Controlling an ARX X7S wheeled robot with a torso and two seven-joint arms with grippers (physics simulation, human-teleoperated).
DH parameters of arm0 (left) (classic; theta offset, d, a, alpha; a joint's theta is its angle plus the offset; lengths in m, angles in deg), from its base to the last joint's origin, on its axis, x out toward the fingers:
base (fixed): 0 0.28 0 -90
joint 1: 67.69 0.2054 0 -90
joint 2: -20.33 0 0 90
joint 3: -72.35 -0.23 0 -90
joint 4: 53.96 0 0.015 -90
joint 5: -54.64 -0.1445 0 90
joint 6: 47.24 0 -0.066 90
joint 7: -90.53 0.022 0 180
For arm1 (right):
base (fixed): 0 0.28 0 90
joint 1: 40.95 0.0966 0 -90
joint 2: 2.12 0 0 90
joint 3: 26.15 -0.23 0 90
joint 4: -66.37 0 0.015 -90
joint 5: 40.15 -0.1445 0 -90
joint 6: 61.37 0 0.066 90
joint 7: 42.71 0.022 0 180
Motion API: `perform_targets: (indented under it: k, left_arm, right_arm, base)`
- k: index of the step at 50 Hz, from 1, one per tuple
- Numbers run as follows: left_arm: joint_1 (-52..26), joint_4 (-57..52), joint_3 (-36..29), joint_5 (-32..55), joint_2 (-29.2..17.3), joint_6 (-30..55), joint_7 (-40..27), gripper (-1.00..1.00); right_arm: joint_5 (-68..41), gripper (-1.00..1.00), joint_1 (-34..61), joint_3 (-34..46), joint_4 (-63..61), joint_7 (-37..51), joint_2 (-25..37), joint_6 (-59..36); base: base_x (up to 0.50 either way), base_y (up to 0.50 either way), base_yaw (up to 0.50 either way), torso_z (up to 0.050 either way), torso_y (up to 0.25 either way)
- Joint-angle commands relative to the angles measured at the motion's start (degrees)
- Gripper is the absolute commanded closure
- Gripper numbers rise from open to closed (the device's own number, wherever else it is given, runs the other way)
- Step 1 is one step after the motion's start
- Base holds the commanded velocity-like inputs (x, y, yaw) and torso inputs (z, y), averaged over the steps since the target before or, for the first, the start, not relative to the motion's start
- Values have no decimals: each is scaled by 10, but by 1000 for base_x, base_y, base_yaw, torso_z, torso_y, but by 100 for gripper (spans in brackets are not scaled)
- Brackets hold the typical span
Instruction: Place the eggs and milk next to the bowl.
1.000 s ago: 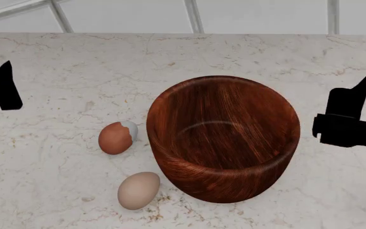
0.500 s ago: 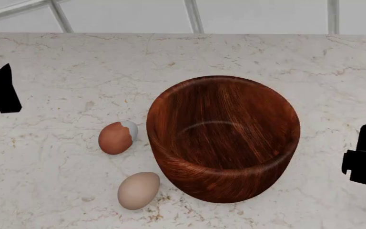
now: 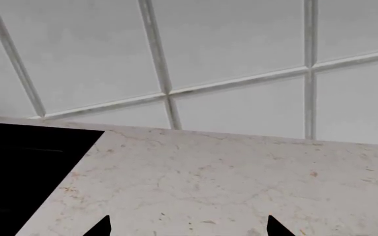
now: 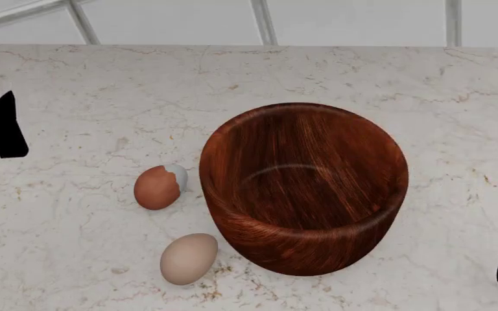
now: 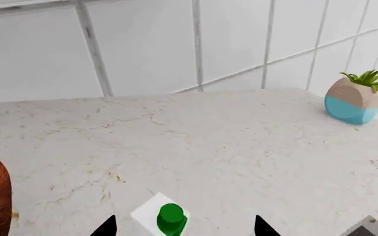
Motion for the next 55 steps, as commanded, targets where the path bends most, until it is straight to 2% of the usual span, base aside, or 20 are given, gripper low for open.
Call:
perform_targets:
  k: [1, 15, 26, 35, 48, 55]
  left_arm:
    - [3, 5, -3, -8, -1, -14, -1, -100]
    - [3, 7, -8, -8, 0, -16, -3, -100]
    - [4, 9, -13, -7, 1, -19, -2, -100]
    - [5, 9, -15, -7, 1, -20, -3, -100]
    - [9, 10, -17, -6, -1, -24, -4, -100]
    - [13, 6, -14, -4, -3, -22, -5, -100]
  right_arm:
    - [-6, -100, -32, -16, -4, -4, 10, 12]
    - [55, -100, -43, -11, -3, -60, -15, 9]
    - [126, -100, -77, -33, -17, -139, -25, 6]
    - [149, -100, -95, -38, -15, -149, -37, 18]
    - [223, -100, -109, -10, -13, -193, -64, 41]
    - [244, -100, -105, 3, -10, -186, -75, 51]
  base:
    - [0, 0, 0, 0, 0]
    - [0, 0, 0, 0, 0]
    - [0, 0, 0, 0, 0]
    - [0, 0, 0, 0, 0]
    - [0, 0, 0, 0, 0]
    - [0, 0, 0, 0, 0]
